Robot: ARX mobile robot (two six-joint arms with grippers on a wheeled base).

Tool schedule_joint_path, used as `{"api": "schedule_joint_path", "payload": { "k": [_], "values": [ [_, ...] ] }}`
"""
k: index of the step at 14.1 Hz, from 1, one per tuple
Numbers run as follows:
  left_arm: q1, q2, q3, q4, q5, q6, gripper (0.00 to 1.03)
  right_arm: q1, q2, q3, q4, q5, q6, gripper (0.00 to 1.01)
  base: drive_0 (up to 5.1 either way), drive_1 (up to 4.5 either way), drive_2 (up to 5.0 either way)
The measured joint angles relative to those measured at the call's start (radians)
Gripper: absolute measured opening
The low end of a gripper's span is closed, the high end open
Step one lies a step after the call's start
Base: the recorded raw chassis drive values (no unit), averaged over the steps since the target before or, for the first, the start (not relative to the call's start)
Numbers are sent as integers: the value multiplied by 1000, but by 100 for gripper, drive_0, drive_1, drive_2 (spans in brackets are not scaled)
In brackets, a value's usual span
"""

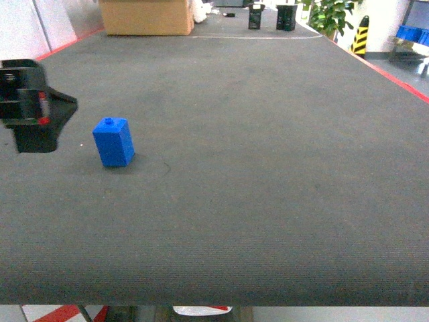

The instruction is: Sort blue parts and orange caps into right shelf containers

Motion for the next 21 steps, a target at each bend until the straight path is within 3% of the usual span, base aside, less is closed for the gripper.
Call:
{"api": "schedule_joint_path", "payload": {
  "k": [8, 21],
  "values": [
    [-16, 248, 245, -71, 23, -13, 98, 0, 0, 0, 0, 0, 0, 45, 0, 0, 0],
    [-71, 389, 435, -115, 12, -34, 98, 0, 0, 0, 0, 0, 0, 45, 0, 0, 0]
  ]
}}
